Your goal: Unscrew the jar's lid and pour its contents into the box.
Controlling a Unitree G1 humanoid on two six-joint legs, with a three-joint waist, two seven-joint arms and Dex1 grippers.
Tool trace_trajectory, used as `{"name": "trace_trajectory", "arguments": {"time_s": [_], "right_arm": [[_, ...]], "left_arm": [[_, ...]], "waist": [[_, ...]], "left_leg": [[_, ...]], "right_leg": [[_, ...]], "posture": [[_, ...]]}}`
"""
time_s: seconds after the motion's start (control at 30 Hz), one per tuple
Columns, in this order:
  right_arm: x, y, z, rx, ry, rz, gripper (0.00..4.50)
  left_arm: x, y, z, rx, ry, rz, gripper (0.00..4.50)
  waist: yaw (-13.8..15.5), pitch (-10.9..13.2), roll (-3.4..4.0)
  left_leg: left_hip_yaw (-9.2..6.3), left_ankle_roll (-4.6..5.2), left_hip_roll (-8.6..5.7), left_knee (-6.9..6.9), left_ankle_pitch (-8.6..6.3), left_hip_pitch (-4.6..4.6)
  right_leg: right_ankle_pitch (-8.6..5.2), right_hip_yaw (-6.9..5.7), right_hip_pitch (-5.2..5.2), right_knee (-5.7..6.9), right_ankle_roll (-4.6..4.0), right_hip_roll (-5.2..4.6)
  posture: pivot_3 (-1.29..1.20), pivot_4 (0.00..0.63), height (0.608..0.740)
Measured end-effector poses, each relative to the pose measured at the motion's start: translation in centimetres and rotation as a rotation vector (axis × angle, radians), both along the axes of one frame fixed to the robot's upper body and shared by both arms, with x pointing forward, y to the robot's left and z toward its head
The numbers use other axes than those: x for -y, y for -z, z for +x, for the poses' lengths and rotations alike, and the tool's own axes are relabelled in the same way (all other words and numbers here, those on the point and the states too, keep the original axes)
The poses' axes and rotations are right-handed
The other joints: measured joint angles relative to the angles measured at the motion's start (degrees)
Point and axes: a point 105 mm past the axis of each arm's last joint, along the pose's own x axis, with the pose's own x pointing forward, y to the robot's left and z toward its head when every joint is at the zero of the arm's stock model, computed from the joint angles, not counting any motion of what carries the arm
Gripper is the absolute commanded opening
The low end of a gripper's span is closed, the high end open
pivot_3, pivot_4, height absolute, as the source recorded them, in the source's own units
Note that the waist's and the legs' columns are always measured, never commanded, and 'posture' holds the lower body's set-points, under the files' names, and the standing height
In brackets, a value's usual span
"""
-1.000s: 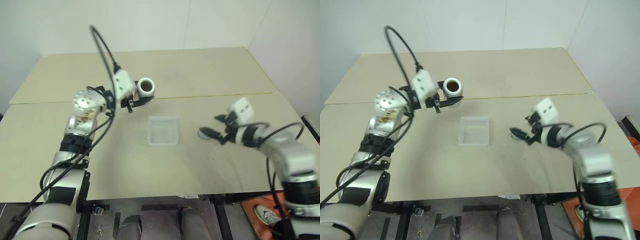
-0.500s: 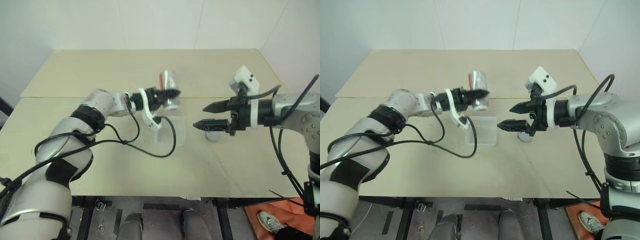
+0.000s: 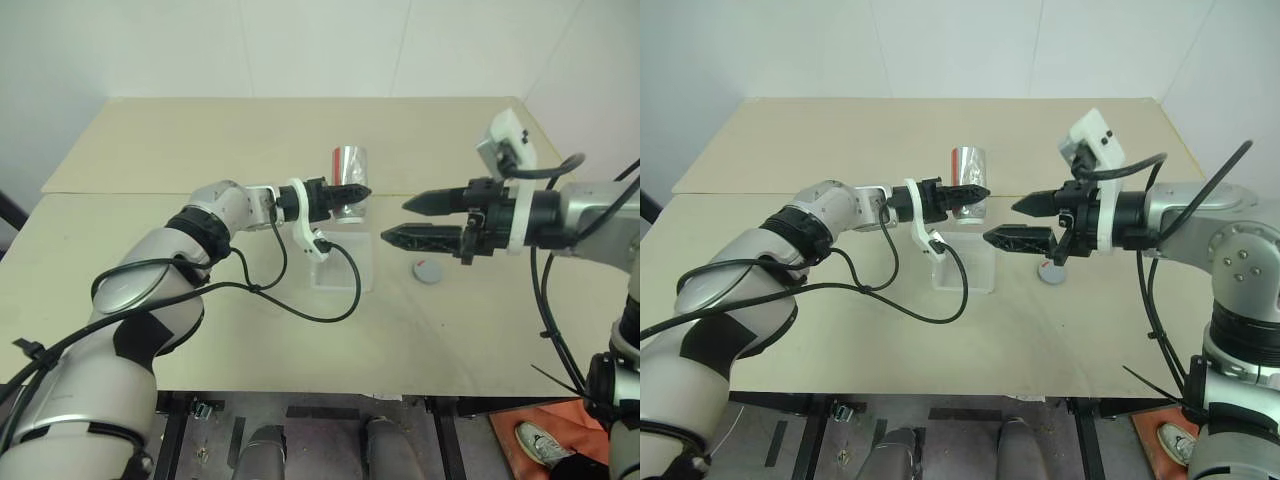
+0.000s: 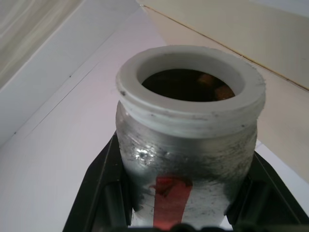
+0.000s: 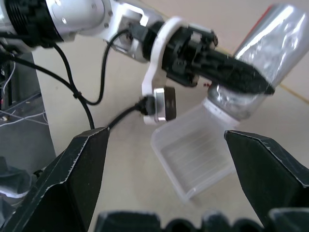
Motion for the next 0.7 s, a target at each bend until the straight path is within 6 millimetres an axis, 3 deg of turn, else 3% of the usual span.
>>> {"name": "trace_trajectory", "arguments": {"time_s": [0.1,0.27,0.37,0.53,0.7], "right_arm": [[0.3,1.3,0.8,0.012,0.038,-0.012,4.45],[0.5,0.5,1.5,0.091,0.052,0.003,4.45],[0.9,0.6,1.9,0.089,0.07,0.005,4.45],[0.8,1.0,1.8,0.076,0.069,0.02,4.45],[1.0,1.8,1.7,0.056,0.086,0.026,4.45]], "left_arm": [[-1.3,-1.1,0.8,-0.29,-0.12,-0.285,1.95],[-4.6,-1.5,3.7,-0.946,-0.387,-0.852,1.95],[-5.9,-1.8,4.1,-1.229,-0.433,-1.062,1.95],[-6.8,-1.9,2.7,-1.543,-0.445,-1.158,1.95],[-7.2,1.6,1.3,-1.684,-0.507,-1.159,1.95]], "waist": [[-0.3,0.0,0.01],[-0.9,0.0,0.03],[-1.2,0.0,0.03],[-2.2,0.0,0.04],[-2.6,0.0,0.04]], "left_leg": [[0.02,-0.11,0.0,0.01,0.06,0.02],[-0.03,-0.09,0.01,0.02,0.05,0.04],[-0.04,-0.08,0.01,0.04,0.05,0.04],[-0.04,-0.09,0.01,0.06,0.06,0.24],[-0.04,-0.09,0.02,0.05,0.06,0.35]], "right_leg": [[0.0,0.0,-0.02,0.02,0.0,-0.02],[0.0,-0.03,0.08,0.02,-0.01,-0.02],[0.0,-0.03,0.09,0.03,-0.01,-0.02],[0.0,-0.03,0.27,0.03,-0.01,-0.02],[0.01,-0.01,0.27,0.05,-0.03,0.01]], "posture": [[0.0,0.15,0.74],[0.0,0.15,0.74],[0.0,0.15,0.74],[0.0,0.15,0.74],[0.0,0.15,0.74]]}}
